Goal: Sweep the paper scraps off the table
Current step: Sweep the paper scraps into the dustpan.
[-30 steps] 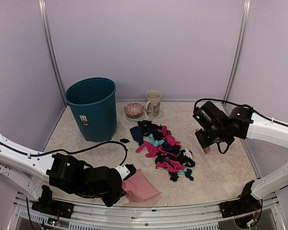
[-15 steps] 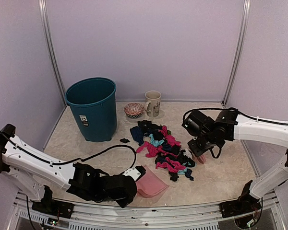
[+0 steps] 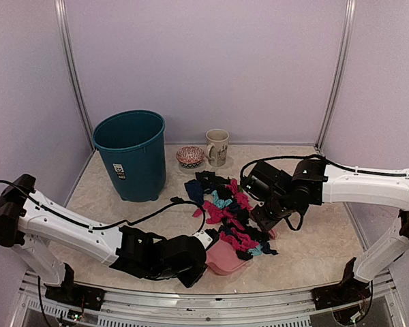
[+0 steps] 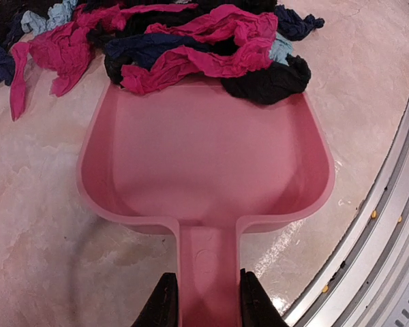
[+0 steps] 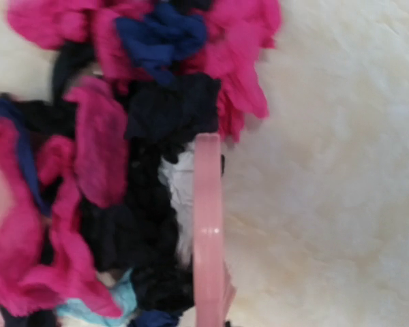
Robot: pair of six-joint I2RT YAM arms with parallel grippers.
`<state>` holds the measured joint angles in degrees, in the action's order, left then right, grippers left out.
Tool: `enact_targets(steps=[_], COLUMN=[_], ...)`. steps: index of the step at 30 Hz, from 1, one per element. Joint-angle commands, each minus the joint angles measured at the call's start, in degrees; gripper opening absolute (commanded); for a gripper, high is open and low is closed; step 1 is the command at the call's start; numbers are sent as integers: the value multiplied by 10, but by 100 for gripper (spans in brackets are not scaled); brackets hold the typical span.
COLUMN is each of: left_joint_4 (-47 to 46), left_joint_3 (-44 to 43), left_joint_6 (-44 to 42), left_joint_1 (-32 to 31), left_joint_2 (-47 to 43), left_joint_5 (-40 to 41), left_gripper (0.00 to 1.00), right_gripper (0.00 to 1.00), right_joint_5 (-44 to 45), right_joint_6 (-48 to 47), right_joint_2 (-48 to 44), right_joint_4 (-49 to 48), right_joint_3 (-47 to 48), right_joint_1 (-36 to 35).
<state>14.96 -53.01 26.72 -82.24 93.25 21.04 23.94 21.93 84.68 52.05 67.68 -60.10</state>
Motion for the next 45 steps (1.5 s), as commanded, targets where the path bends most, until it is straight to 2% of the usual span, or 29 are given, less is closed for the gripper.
enact_targets(steps=[1,14,19,36,45], left_joint_4=[-27,-87,-111,-280,-273], left_joint_3=[-12,19,41,141,135], left_joint_6=[-20,-11,-11,-34,-42], left_joint_1=[14,35,36,34,31], left_joint_2=[18,37,28,-26,-58], left_joint_5=[-29,-37,-15,39,55], left_gripper=[0,0,0,0,0], right_gripper=[0,0,0,0,0], right_joint_5=[-40,-107,-77,20,86], right_joint_6=[8,-3,6,40,79], right_joint_2=[12,-5,-11,-74,-118], right_joint_4=[-24,-62,-34,20,28], right_joint_3=[18,24,32,29,-3], right_joint_1=[-19,-35,-34,-35,-18])
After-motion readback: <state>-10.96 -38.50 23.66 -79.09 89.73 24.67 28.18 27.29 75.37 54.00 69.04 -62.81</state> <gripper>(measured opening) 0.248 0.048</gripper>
